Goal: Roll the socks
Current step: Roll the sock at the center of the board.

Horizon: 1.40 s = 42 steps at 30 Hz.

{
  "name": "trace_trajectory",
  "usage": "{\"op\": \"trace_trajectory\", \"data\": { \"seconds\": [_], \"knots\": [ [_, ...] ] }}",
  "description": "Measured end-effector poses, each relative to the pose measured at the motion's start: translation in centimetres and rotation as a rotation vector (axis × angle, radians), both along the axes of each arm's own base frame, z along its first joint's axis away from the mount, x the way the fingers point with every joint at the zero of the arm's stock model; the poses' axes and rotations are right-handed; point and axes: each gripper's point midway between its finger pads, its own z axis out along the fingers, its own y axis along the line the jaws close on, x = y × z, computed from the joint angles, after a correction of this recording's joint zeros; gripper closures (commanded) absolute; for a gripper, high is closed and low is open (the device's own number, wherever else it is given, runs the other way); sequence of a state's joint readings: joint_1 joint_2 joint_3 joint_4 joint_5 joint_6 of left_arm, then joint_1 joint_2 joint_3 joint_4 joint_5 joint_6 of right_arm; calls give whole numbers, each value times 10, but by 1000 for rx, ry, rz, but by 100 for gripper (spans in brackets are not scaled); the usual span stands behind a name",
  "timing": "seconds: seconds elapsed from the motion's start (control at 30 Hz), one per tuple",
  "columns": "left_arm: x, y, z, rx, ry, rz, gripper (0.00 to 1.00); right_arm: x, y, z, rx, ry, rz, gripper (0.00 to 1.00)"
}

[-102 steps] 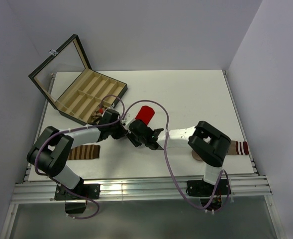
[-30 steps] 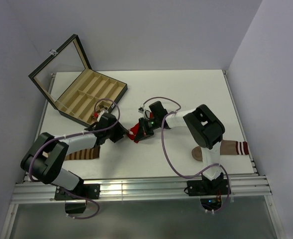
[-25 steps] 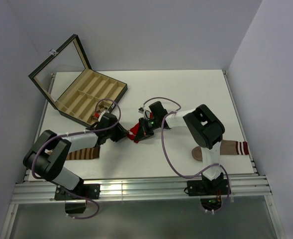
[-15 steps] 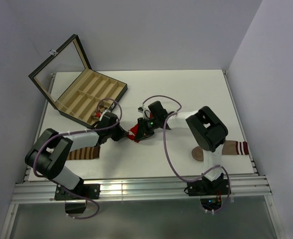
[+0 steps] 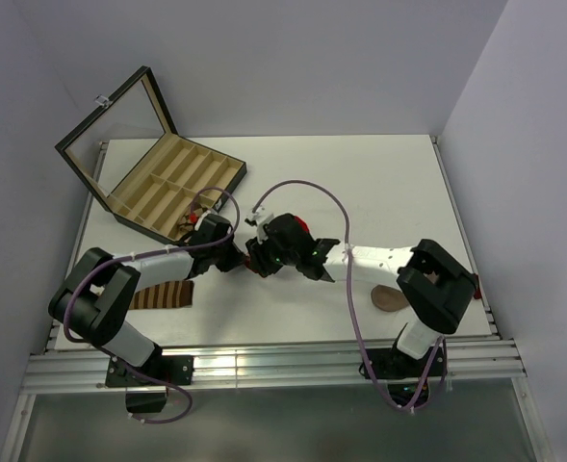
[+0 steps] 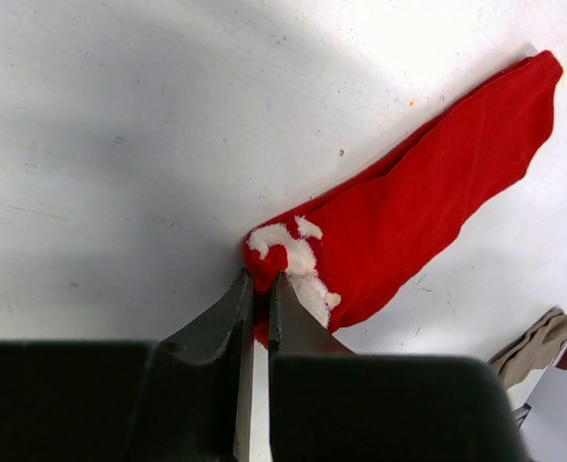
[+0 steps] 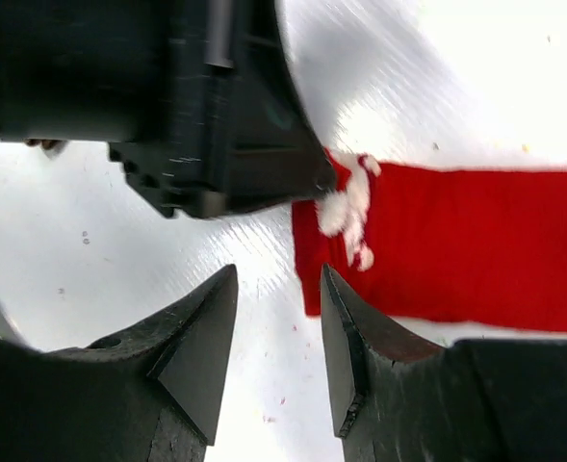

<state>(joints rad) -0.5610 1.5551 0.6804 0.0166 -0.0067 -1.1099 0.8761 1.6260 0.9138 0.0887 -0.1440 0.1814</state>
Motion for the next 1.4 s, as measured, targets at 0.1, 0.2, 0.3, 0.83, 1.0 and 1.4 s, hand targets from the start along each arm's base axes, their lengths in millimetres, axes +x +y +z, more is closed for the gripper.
{"op": "trace_trajectory", "data": {
  "seconds": [0.1,0.2,0.3,0.83,1.0,1.4],
  "knots": [
    [0,0,0,6,1,-5,100,-3,8,0,-31,-76,33,54],
    [-1,1,0,10,4,-8,100,-5,13,-6,-57,-115,60,55],
    [-1,1,0,11,5,-8,100,-6,14,-24,-103,-122,80,55],
    [-2,1,0,20,8,-10,100,4,-7,-65,-279,-148,35,59],
    [-2,2,1,25,11,-10,100,4,-7,-65,-285,-153,32,59],
    [-1,2,1,30,13,-10,100,-1,-3,-38,-231,-165,53,54]
  ]
}}
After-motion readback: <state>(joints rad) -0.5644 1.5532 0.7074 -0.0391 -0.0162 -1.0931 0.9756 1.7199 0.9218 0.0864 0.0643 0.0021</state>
